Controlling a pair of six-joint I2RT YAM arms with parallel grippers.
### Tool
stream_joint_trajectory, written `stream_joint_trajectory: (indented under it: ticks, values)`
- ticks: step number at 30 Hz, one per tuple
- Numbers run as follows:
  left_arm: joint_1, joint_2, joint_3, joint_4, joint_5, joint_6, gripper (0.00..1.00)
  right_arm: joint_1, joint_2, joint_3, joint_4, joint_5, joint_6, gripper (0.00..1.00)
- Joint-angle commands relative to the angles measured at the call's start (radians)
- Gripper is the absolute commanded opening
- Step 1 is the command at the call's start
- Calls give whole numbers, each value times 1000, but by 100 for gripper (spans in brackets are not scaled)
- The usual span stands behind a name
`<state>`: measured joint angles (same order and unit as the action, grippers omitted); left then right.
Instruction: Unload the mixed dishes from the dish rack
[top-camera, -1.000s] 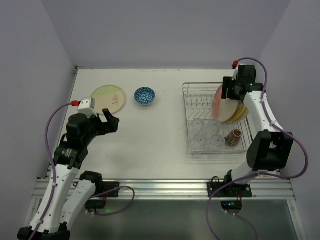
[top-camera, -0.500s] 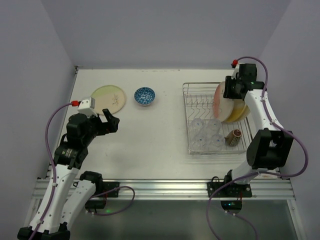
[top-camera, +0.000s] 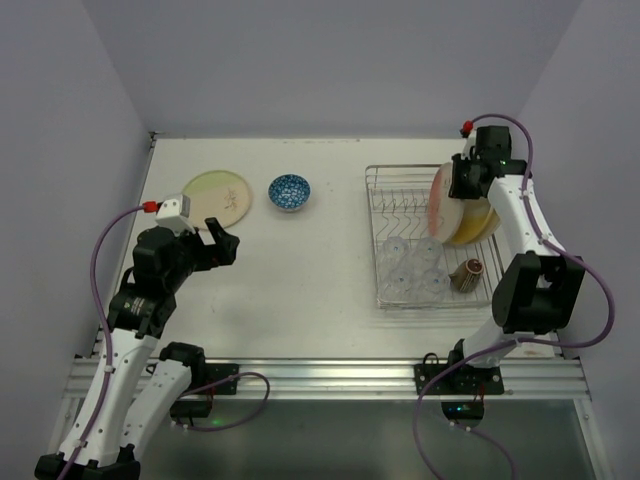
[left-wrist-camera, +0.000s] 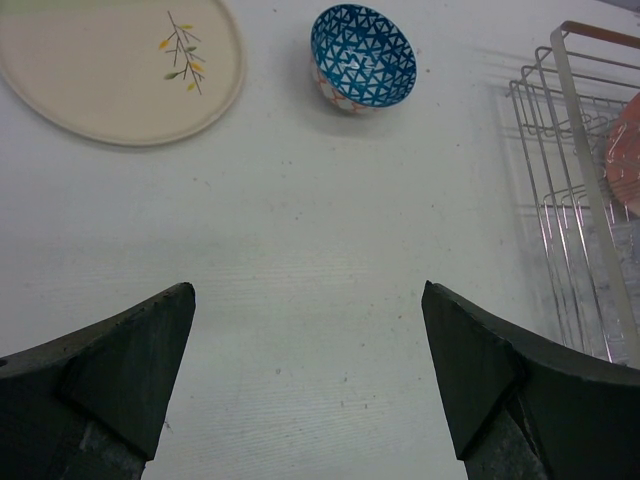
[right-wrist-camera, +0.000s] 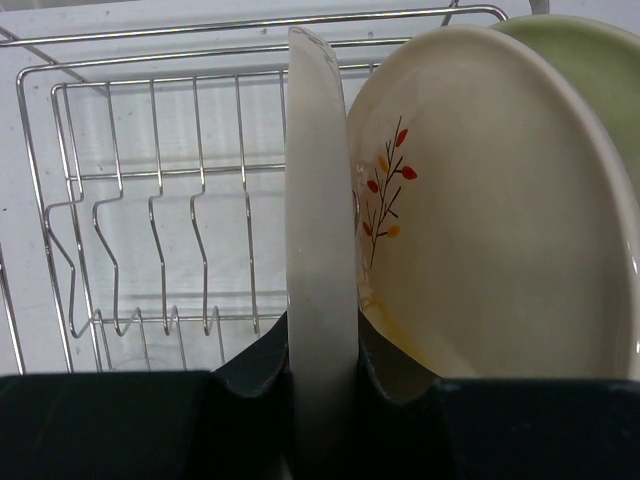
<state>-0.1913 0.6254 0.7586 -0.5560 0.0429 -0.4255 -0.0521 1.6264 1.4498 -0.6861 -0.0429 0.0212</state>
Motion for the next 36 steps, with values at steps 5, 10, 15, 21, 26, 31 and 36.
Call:
stream_joint_trajectory:
  ticks: [5,10,15,21,26,31,36]
  values:
    - [-7,-7,-2,33,17,28,100,14,-11,99,19,14,3,0]
    - [-7,-7,-2,33,15,28,100,20,-63,92,68,81,6,0]
    - [-7,-16,-1,34,20,28,100,23,-91,122,48,103,11,0]
    - [-7,-42,-4,38,17,28,100,24,-120,155,31,161,32,0]
    - [-7,-36,-2,36,9,25,100,24,-174,173,25,179,48,0]
    - [-7,-43,-2,33,-3,22,100,23,-239,233,-19,187,68,0]
    - [-7,-52,-1,36,11,25,100,24,-362,210,60,118,108,0]
